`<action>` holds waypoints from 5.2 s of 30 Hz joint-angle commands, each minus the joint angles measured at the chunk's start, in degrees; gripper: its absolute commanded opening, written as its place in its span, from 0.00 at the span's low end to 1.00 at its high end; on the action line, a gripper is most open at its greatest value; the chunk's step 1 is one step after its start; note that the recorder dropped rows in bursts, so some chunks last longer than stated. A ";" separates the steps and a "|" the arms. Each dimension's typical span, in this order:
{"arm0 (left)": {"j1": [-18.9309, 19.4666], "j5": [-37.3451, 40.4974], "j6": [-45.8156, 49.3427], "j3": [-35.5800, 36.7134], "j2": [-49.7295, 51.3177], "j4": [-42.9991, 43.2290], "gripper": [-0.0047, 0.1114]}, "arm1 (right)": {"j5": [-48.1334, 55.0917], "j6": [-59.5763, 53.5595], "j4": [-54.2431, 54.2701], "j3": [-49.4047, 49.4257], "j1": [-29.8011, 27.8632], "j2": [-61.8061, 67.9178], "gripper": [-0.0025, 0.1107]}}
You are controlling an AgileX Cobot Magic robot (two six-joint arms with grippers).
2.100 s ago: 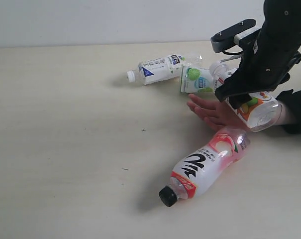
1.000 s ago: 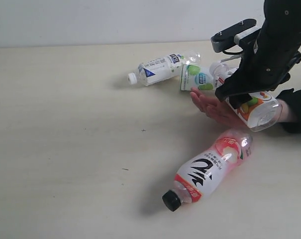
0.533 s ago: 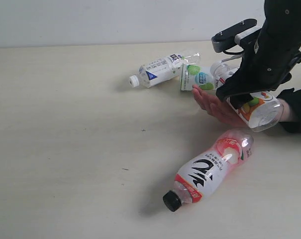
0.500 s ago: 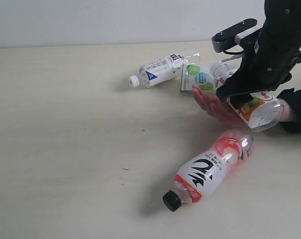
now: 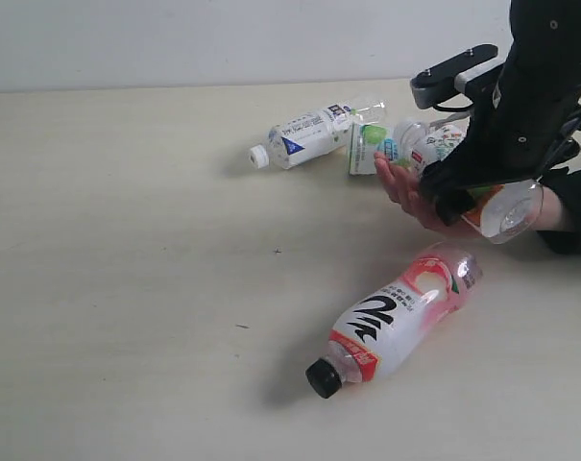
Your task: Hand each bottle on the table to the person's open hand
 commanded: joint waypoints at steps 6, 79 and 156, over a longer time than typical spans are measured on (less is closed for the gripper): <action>-0.23 -0.25 0.18 0.13 -0.36 0.14 0.04 | -0.67 -0.22 0.04 -0.08 -0.20 -3.82 0.80; -0.23 -0.25 0.18 0.13 -0.36 0.14 0.04 | -25.94 -5.07 13.58 47.39 1.62 -100.00 0.03; -0.23 -0.25 0.18 0.13 -0.36 0.14 0.04 | -3.16 2.49 -7.03 12.91 3.90 -46.37 0.03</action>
